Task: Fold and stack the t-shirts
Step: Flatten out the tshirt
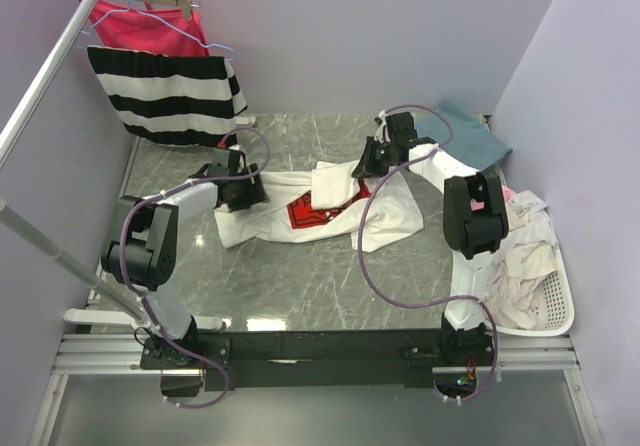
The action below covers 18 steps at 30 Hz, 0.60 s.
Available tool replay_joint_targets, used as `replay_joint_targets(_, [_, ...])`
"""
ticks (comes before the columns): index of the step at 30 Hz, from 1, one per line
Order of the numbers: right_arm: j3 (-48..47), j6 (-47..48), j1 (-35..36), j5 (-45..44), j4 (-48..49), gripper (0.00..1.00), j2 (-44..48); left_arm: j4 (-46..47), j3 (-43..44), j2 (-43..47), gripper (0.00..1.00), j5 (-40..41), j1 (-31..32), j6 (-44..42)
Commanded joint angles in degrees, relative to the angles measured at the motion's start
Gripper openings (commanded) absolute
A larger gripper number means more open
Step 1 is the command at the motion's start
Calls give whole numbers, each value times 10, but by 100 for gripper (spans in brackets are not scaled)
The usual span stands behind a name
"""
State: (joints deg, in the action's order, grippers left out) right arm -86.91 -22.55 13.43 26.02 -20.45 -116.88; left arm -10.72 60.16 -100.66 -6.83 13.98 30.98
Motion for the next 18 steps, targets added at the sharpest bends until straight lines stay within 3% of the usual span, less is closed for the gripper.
replay_joint_targets(1, [-2, -24, -22, 72, 88, 0, 25, 11, 14, -22, 9, 10, 2, -4])
replay_joint_targets(2, [-3, -24, -24, 78, 94, 0, 30, 10, 14, -23, 1, 11, 2, -3])
replay_joint_targets(8, [-14, -11, -40, 90, 83, 0, 78, -18, 34, -11, 1, 35, 2, -13])
replay_joint_targets(18, [15, 15, -55, 98, 62, 0, 221, -120, 136, 108, 1, 67, -20, -46])
